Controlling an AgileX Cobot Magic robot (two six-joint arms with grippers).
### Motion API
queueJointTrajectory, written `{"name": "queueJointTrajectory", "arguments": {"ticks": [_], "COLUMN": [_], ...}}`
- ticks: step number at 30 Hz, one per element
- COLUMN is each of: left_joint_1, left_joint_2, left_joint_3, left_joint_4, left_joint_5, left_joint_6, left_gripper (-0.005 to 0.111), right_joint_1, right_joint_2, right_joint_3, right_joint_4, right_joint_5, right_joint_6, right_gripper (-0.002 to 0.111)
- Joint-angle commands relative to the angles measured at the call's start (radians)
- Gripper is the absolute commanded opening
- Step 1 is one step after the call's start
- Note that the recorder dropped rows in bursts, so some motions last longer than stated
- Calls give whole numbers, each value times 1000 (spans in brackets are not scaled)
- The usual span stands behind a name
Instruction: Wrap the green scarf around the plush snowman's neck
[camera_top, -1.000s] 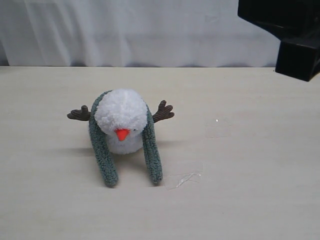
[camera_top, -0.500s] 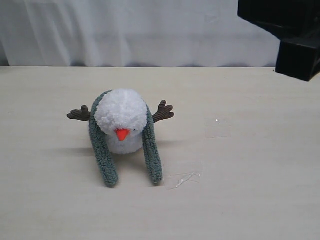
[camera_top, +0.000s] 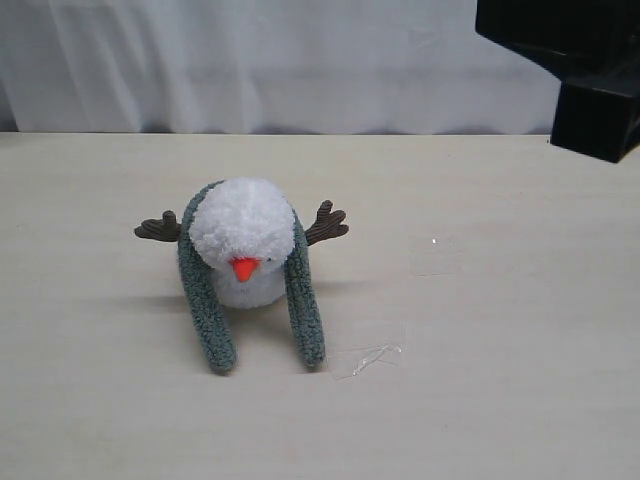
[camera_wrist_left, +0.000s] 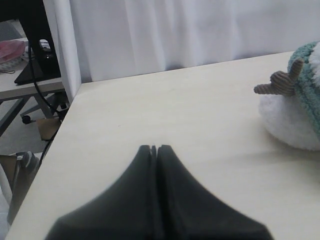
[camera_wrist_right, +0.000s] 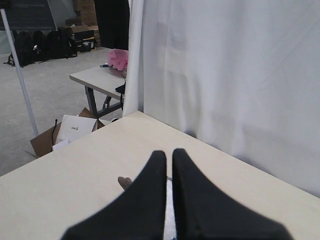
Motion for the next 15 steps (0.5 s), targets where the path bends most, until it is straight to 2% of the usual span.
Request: {"name": "queueJointTrajectory", "arguments": {"ticks": [1, 11, 15], "left_joint_1": [2, 2, 2], "left_joint_2": [-3, -3, -3], "left_joint_3": [3, 3, 3], "left_joint_4": [-3, -3, -3], "left_joint_5": [-3, -3, -3], "left_joint_6": [-6, -6, -6], "left_gripper": [0, 0, 0], "right_joint_1": [1, 1, 1], "right_joint_2": [-3, -3, -44], "right_joint_3": [5, 8, 58], "right_joint_4": [3, 11, 16], "right_joint_5": [1, -2, -12], "right_joint_6": [2, 2, 2], "right_gripper": [4, 4, 4]}}
